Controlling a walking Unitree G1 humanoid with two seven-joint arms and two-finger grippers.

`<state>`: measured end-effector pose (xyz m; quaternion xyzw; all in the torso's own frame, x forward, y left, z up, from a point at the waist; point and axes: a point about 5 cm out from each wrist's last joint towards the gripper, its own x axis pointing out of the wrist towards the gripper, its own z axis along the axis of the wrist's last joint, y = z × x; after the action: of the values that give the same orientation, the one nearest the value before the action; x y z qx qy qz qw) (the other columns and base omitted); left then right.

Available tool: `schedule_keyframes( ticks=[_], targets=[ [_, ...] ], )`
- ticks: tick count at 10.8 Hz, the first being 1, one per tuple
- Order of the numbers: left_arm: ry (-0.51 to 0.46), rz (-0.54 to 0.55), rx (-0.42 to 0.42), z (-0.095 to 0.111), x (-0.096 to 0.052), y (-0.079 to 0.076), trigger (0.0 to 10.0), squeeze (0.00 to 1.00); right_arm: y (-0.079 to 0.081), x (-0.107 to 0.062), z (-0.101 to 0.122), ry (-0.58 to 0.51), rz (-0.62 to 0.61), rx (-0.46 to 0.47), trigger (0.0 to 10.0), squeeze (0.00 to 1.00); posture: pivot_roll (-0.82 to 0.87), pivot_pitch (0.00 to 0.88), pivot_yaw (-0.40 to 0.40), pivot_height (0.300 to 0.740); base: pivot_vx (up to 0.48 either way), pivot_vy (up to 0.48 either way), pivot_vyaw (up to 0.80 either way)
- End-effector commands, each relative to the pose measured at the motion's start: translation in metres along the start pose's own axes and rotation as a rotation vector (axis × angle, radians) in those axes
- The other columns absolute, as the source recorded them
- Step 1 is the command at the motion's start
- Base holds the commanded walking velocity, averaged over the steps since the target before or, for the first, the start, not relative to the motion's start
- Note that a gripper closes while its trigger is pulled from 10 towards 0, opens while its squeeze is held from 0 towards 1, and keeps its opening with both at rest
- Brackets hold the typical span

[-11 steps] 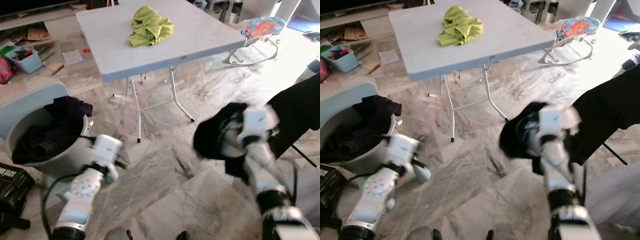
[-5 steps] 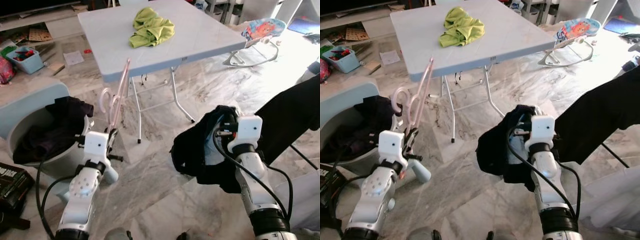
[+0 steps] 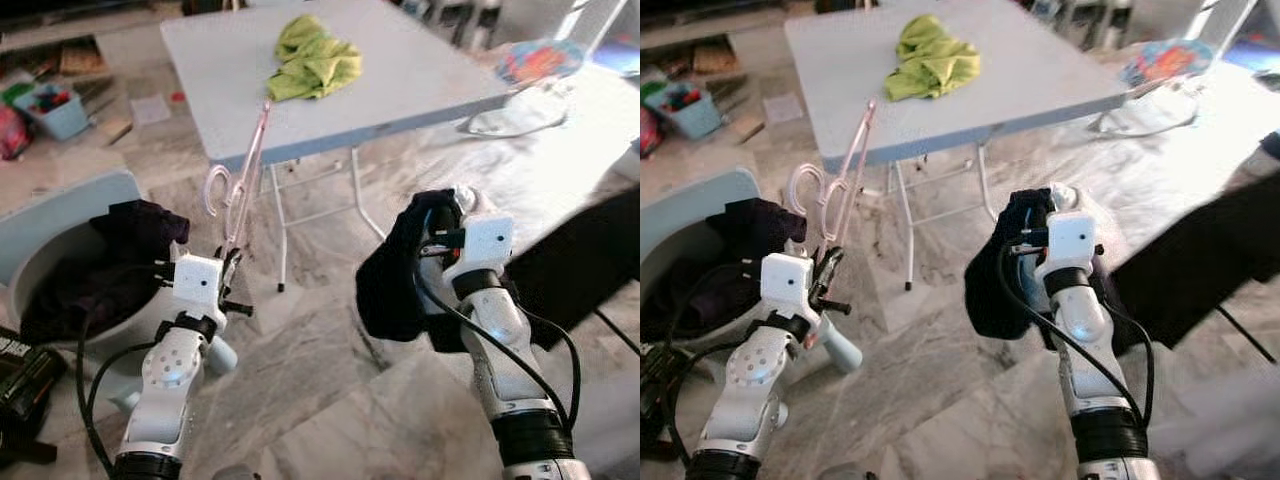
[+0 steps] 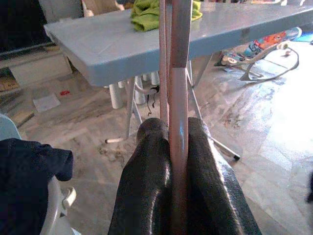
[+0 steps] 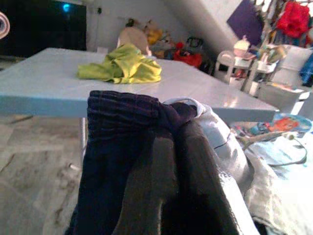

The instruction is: Hang hanger

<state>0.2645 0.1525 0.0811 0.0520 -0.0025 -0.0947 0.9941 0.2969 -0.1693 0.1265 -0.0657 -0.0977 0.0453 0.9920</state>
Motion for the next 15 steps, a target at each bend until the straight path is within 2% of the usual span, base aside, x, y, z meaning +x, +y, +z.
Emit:
schedule_keyframes(
  ticks=[1, 6, 7, 8, 10, 15],
  targets=[
    [-0.020, -0.001, 0.002, 0.006, 0.003, 0.000, 10.0, 0.00, 0.002, 0.003, 0.012, -0.050, 0.018, 0.000, 0.0, 0.00, -0.08, 0.000, -0.017, 0.740, 0.405, 0.000, 0.00],
    [-0.038, 0.002, 0.007, 0.010, 0.008, 0.000, 10.0, 0.00, 0.015, 0.007, 0.016, -0.077, 0.079, 0.023, 0.0, 0.00, -0.06, 0.000, -0.024, 0.740, 0.401, 0.000, 0.00],
    [-0.041, 0.008, 0.005, 0.011, 0.008, 0.000, 10.0, 0.00, 0.016, 0.008, 0.017, -0.086, 0.087, 0.019, 0.0, 0.00, -0.06, 0.000, -0.024, 0.740, 0.398, 0.000, 0.00],
    [-0.045, 0.013, 0.007, 0.012, 0.009, 0.000, 10.0, 0.00, 0.018, 0.010, 0.020, -0.106, 0.095, -0.025, 0.0, 0.00, -0.06, 0.000, -0.024, 0.740, 0.401, 0.000, 0.80],
    [-0.044, 0.010, 0.008, 0.012, 0.010, 0.000, 10.0, 0.00, 0.017, 0.011, 0.020, -0.104, 0.084, -0.001, 0.0, 0.00, -0.06, 0.000, -0.024, 0.740, 0.398, 0.000, 0.67],
    [-0.057, 0.005, 0.003, 0.015, 0.012, -0.003, 10.0, 0.00, 0.014, 0.013, 0.022, -0.119, 0.064, 0.016, 0.0, 0.00, -0.06, 0.000, -0.022, 0.740, 0.413, 0.000, 0.00]
  ],
)
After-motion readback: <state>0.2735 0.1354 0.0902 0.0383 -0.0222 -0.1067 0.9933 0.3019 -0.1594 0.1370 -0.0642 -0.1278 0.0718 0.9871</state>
